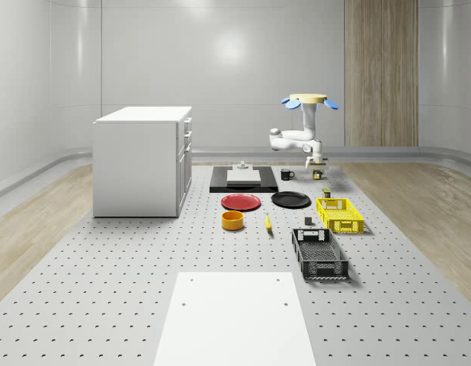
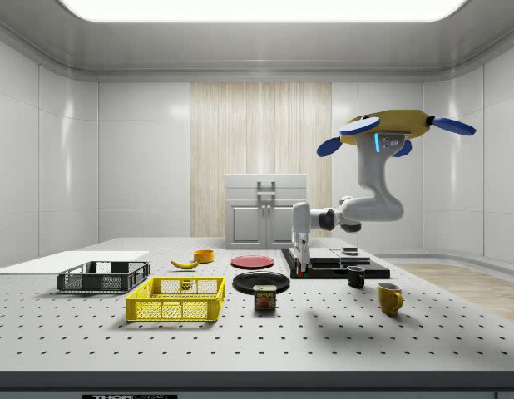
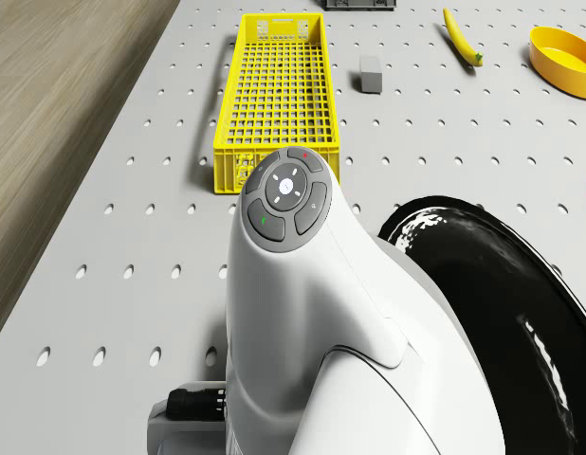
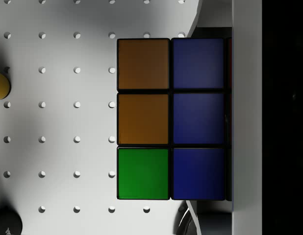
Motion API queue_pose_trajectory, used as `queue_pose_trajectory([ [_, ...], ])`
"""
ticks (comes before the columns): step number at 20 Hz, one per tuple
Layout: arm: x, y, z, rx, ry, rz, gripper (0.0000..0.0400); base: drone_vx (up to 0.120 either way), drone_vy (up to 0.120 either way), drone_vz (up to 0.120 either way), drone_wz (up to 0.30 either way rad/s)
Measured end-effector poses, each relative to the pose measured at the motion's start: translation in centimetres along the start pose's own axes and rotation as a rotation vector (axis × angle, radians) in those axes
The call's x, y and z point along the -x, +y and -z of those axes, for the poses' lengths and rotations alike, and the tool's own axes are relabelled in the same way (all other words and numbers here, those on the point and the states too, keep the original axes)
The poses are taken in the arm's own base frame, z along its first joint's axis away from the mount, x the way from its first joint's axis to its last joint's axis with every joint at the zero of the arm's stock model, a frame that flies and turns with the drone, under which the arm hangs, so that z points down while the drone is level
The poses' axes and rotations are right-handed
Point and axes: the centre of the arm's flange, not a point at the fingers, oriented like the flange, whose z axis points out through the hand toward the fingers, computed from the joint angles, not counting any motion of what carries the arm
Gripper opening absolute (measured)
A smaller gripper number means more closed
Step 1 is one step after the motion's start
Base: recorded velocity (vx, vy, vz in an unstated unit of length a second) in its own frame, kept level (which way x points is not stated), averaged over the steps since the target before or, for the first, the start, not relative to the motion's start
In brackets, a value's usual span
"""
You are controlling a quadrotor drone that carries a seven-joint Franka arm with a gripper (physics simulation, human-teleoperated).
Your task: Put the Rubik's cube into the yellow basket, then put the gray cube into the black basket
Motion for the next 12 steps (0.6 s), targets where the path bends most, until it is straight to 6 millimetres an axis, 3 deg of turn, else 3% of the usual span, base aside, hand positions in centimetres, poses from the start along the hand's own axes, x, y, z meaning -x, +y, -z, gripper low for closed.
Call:
queue_pose_trajectory([
  [3, 0.00, 0.00, 0.00, 0.000, 0.000, 0.000, 0.0325, 0.120, 0.027, 0.000, 0.000],
  [9, 0.00, 0.00, 0.00, 0.000, 0.000, 0.000, 0.0325, 0.120, 0.120, 0.000, 0.000],
  [12, 0.00, 0.00, 0.00, 0.000, 0.000, 0.000, 0.0325, 0.120, 0.013, 0.000, 0.000],
])
